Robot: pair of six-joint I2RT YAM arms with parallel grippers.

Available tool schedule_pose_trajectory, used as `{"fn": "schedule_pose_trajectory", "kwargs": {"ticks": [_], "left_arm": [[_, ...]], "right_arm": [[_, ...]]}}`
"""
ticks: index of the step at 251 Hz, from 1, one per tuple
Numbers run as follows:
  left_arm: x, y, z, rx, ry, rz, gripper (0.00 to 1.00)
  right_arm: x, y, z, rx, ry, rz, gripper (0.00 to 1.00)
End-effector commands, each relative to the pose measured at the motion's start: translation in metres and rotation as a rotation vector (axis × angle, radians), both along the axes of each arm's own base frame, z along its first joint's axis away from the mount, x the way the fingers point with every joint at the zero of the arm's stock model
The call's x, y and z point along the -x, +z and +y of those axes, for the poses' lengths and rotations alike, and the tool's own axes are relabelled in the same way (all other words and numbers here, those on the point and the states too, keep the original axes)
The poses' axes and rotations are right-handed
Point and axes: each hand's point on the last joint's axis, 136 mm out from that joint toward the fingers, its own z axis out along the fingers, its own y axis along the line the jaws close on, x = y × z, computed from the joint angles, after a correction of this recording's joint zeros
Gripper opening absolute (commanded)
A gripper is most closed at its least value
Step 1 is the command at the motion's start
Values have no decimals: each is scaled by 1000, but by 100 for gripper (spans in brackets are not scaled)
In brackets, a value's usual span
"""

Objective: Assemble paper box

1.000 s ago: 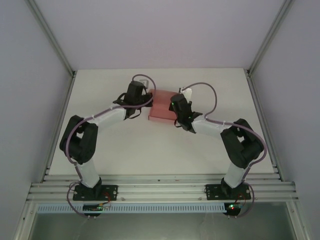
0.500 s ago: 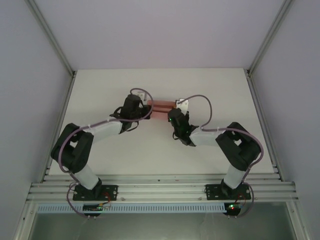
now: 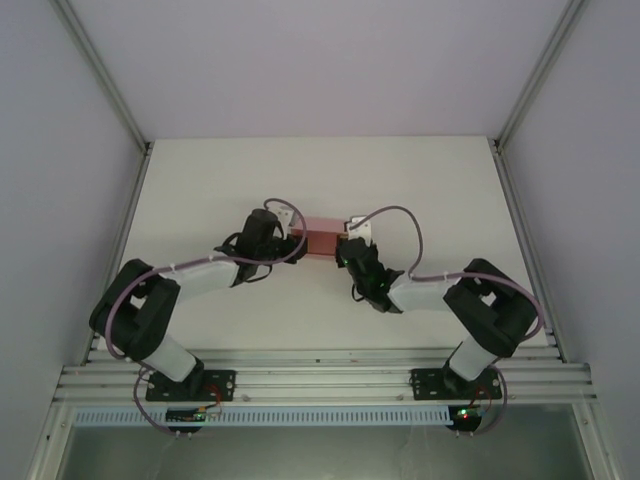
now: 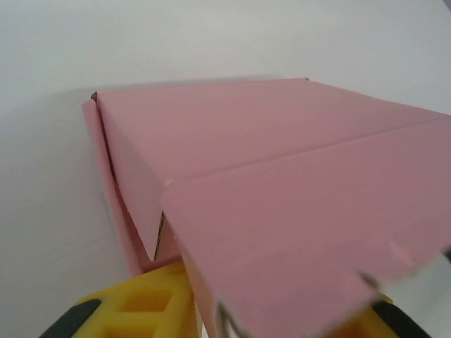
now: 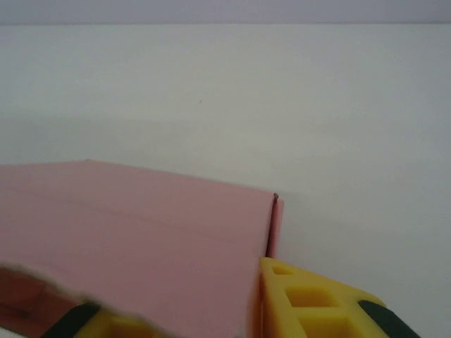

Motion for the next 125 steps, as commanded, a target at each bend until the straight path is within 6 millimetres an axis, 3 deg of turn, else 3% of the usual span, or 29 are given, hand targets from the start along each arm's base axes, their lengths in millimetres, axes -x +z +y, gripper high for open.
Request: {"fn": "schedule_pose_trajectory", "kwargs": {"ticks": [1, 36, 60, 71, 92, 107, 125], "left_arm": [[16, 3, 0, -5, -53, 10, 30], [27, 5, 8, -19, -47, 29, 40], [36, 14, 12, -23, -61, 27, 51], [40, 21, 13, -22, -65, 24, 58], [45, 40, 19, -14, -55, 3, 83], [44, 56, 27, -11, -10, -18, 99], [41, 77, 35, -10, 31, -70, 100]], "right_arm": [[13, -12, -2, 23, 40, 56, 29], [20, -16, -2, 31, 75, 68, 36], [24, -4, 1, 11, 98, 63, 45], [26, 3, -4, -10, 80, 67, 53], [35, 15, -2, -56, 107, 112, 76], [40, 29, -4, -65, 122, 118, 86], [48, 42, -2, -52, 170, 123, 98]]}}
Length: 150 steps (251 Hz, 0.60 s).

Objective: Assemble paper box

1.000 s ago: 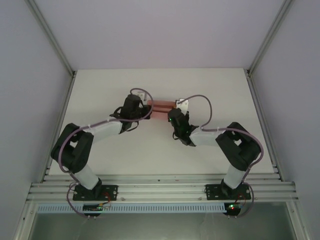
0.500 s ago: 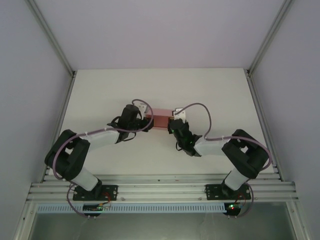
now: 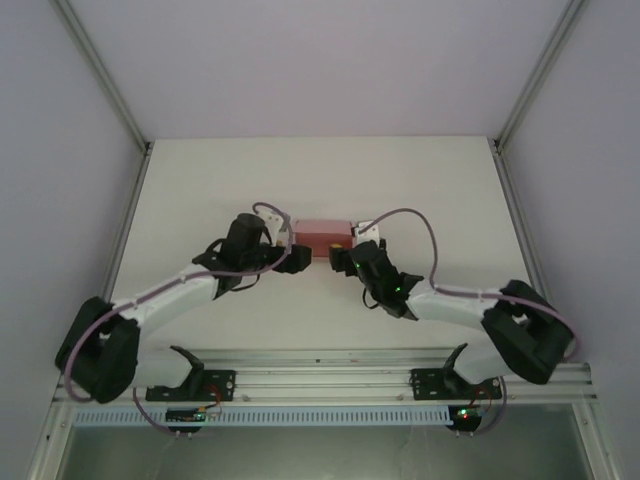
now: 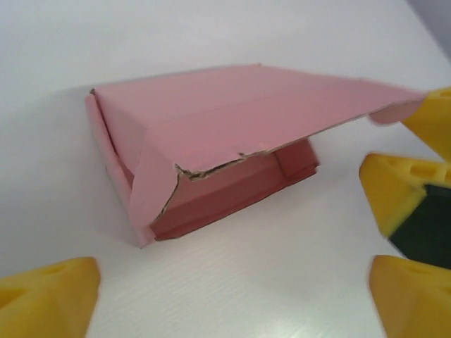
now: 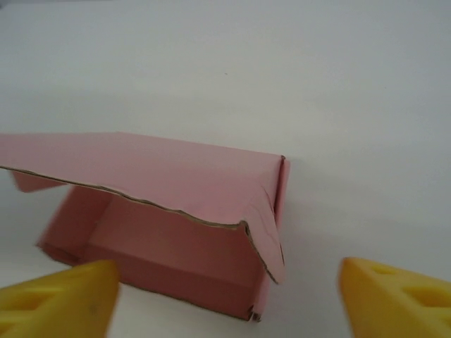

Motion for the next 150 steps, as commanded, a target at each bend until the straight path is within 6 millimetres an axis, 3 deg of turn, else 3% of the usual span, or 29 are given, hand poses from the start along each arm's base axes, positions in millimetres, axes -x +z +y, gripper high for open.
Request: {"fn": "schedule_pose_trajectory", "kwargs": {"ticks": [1, 25, 47, 86, 111, 150], "left_arm": [[0, 33, 13, -9, 61, -52, 100], [-12, 58, 25, -29, 135, -88, 100], [-27, 73, 33, -35, 212, -69, 100], [-63, 58, 37, 1, 273, 81, 99], [-81, 42, 21, 20, 218, 143, 100], [-100, 3, 4, 20, 172, 245, 100]], "right_arm": [[15, 20, 4, -4, 72, 45, 98], [19, 37, 7, 0, 130, 33, 99], [12, 59, 3, -11, 103, -9, 99], [-26, 85, -14, -37, 14, -31, 99], [-49, 78, -16, -55, -3, 19, 99], [-72, 29, -12, -71, -17, 187, 99]]}}
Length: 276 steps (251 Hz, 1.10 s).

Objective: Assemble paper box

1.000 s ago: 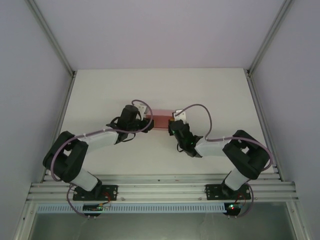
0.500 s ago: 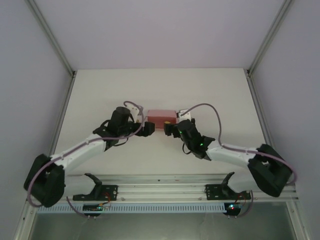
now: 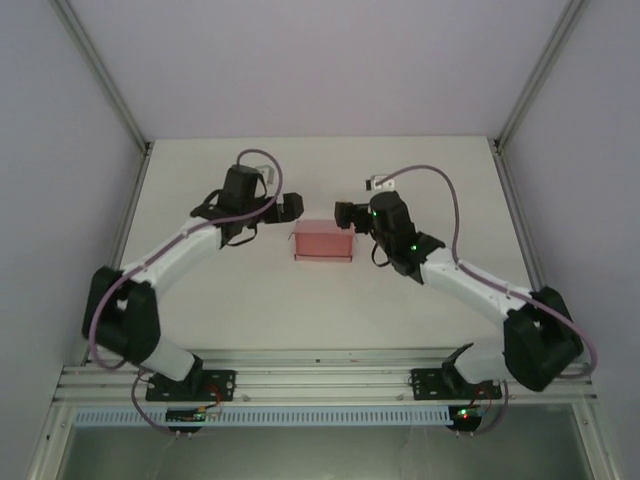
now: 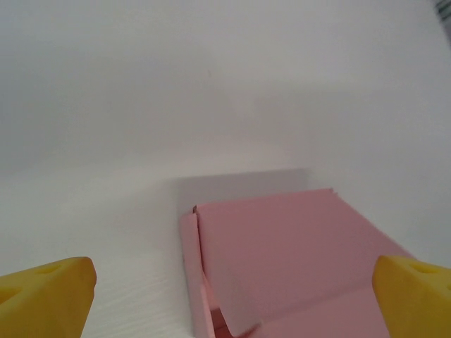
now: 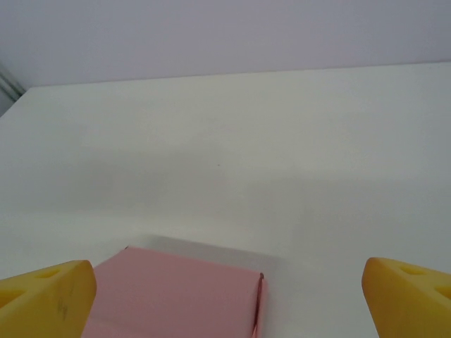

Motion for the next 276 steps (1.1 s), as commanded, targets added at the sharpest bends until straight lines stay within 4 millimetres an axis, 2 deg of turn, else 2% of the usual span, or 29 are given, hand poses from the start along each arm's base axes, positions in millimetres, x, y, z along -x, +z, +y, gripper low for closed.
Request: {"fn": "schedule_pose_trajectory", "kwargs": {"ticks": [1, 36, 67, 117, 141, 165, 195, 229, 249, 276], "left_arm": [[-2, -21, -17, 52, -63, 107, 100], [-7, -52, -24, 99, -92, 196, 100], [-1, -73, -33, 131, -143, 242, 95], [5, -101, -38, 154, -177, 303, 76], [8, -107, -42, 185, -196, 323, 67], [10, -113, -42, 189, -199, 333, 59], [12, -118, -40, 216, -200, 346, 43], [13, -117, -37, 308, -201, 350, 21], [13, -117, -33, 357, -196, 347, 16], [12, -114, -27, 420, -200, 327, 10]], "right_arm": [[-4, -47, 8, 4, 34, 172, 99], [-2, -99, 14, 43, 55, 311, 96], [9, -135, 5, 61, 15, 399, 88], [21, -160, 1, 28, 5, 450, 84], [25, -168, -2, 29, -11, 469, 82], [24, -168, -5, 20, -26, 462, 81], [24, -156, -5, -12, -19, 447, 81], [25, -135, -4, -101, -16, 434, 91], [25, -123, -7, -176, -21, 430, 96], [26, -109, -1, -318, 47, 431, 98]]}}
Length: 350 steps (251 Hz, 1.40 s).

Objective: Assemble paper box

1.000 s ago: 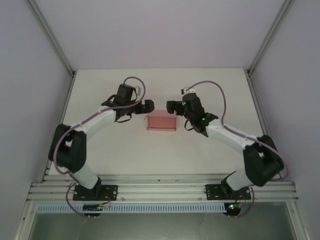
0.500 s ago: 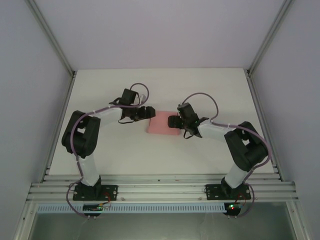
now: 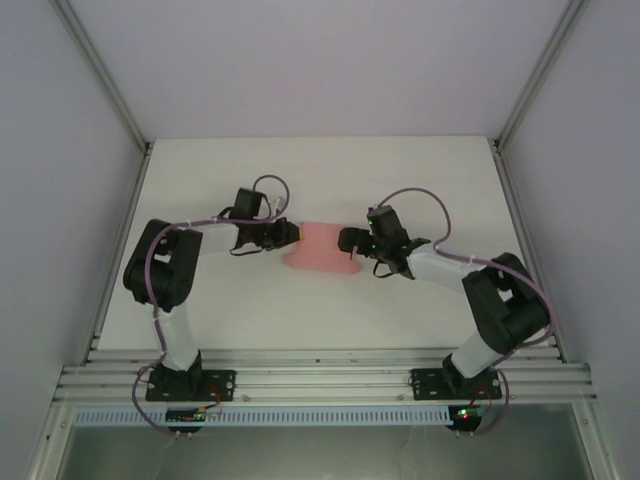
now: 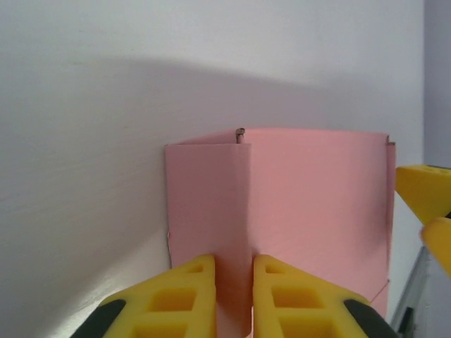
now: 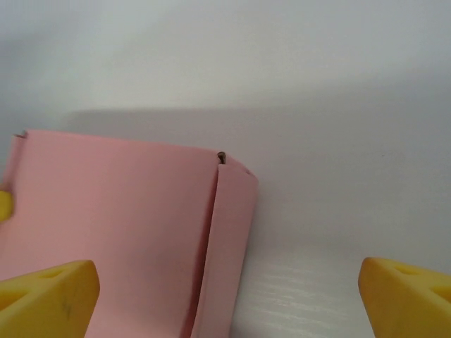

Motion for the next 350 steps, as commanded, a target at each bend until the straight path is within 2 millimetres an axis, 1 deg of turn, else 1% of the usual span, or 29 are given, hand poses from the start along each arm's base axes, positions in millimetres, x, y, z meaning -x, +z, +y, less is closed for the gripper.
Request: {"fn": "schedule_pose_trajectory", "kwargs": {"ticks": [1, 34, 51, 64, 86, 115, 129, 145, 157, 176, 186, 208, 219, 232, 240, 244, 253, 261, 267, 269, 280, 288, 295, 315, 329, 350], "left_arm": [[0, 2, 3, 95, 3, -2, 10], [0, 9, 6, 220, 1, -8, 9], [-2, 9, 10, 259, 9, -11, 6], [-2, 8, 13, 278, 16, -9, 6], [-2, 7, 15, 308, 19, -8, 6], [0, 4, 16, 309, 7, -5, 7], [0, 3, 17, 295, 6, -5, 8], [0, 5, 17, 286, 3, -16, 10], [-1, 9, 17, 287, -2, -31, 11], [-4, 18, 16, 289, -8, -61, 13], [-5, 25, 16, 289, -14, -81, 16], [-12, 46, 15, 281, -27, -152, 18], [-14, 57, 16, 275, -33, -184, 23], [-15, 70, 16, 261, -49, -228, 27], [-16, 78, 17, 248, -50, -255, 34], [-16, 82, 18, 240, -51, -268, 40], [-17, 89, 21, 207, -48, -300, 64], [-18, 93, 24, 169, -45, -329, 80], [-18, 97, 26, 140, -45, -354, 98], [-18, 99, 27, 131, -46, -363, 100], [-15, 107, 28, 87, -68, -418, 100], [-12, 112, 27, 56, -87, -459, 100], [-10, 119, 24, 30, -115, -503, 100], [7, 135, 9, -68, -233, -640, 100], [19, 136, 0, -192, -317, -739, 100], [39, 127, -14, -372, -463, -845, 100]], "right_arm": [[4, 18, 7, -178, 22, 14, 98], [9, 25, 18, -327, 76, 84, 98], [11, 24, 26, -379, 108, 122, 98], [11, 22, 33, -411, 132, 151, 98], [8, 18, 44, -454, 165, 196, 96], [0, 14, 56, -495, 177, 223, 90], [-2, 15, 64, -523, 196, 242, 85], [-4, 20, 73, -571, 219, 240, 71], [-2, 23, 78, -599, 229, 244, 66], [-4, 27, 76, -617, 215, 239, 60], [-4, 27, 74, -615, 203, 241, 55], [-4, 29, 68, -599, 177, 244, 48], [-3, 31, 66, -596, 169, 249, 44], [-2, 36, 63, -601, 159, 250, 43], [-2, 40, 61, -603, 158, 241, 43], [-2, 42, 60, -603, 156, 239, 42], [-2, 44, 57, -600, 145, 242, 42], [-1, 48, 54, -597, 136, 246, 43], [0, 48, 52, -593, 124, 257, 43], [0, 49, 51, -593, 120, 260, 43], [2, 49, 46, -593, 94, 293, 43], [3, 51, 42, -592, 77, 320, 45], [5, 50, 38, -585, 54, 353, 46], [12, 51, 28, -571, 19, 459, 46], [16, 53, 22, -563, 33, 510, 46], [21, 53, 8, -600, -16, 641, 44]]}}
